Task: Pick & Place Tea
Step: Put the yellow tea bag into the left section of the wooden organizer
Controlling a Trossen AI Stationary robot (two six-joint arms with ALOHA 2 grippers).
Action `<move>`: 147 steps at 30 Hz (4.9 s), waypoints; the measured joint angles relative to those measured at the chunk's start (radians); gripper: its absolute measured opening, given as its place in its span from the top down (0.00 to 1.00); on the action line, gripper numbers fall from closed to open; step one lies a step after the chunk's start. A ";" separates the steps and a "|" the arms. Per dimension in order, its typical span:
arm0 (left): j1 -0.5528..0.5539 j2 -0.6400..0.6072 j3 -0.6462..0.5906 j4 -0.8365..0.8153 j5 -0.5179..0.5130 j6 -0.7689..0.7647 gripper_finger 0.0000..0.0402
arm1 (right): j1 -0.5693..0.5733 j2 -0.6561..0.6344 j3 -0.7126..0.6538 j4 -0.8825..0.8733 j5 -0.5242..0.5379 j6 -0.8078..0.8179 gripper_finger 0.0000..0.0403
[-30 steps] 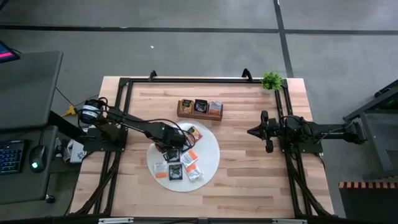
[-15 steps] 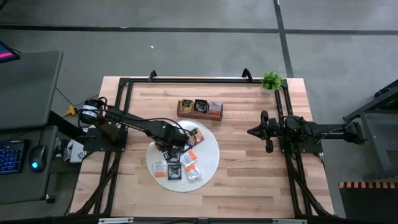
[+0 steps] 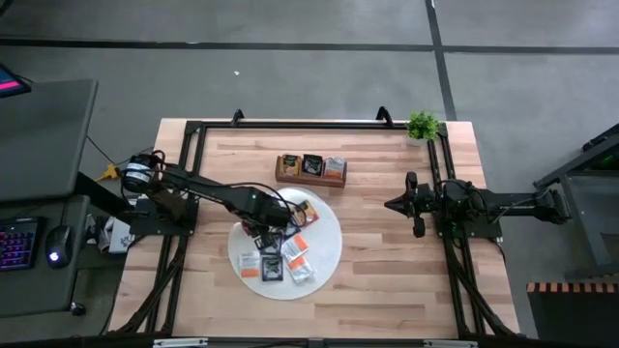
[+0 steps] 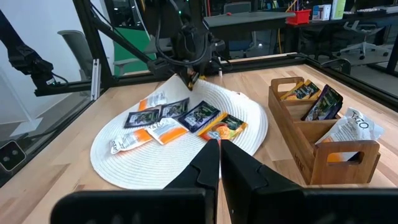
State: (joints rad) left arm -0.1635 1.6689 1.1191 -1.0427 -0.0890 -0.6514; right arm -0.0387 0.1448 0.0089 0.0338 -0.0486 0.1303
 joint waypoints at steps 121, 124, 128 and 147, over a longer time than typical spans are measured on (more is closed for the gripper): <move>0.393 0.148 0.002 0.772 -0.626 -0.166 0.71 | 0.000 0.000 0.000 0.000 0.000 0.000 0.97; 0.393 0.148 -0.001 0.765 -0.624 -0.166 0.71 | 0.000 0.000 0.000 0.000 0.000 0.000 0.97; 0.393 0.148 -0.001 0.763 -0.628 -0.166 0.71 | 0.000 0.000 0.000 0.000 0.000 0.000 0.97; 0.393 0.148 -0.001 0.765 -0.634 -0.166 0.65 | 0.000 0.000 0.000 0.000 0.000 0.000 0.97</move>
State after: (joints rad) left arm 0.2295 1.8172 1.1183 -0.2779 -0.7231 -0.8169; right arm -0.0391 0.1446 0.0086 0.0338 -0.0486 0.1305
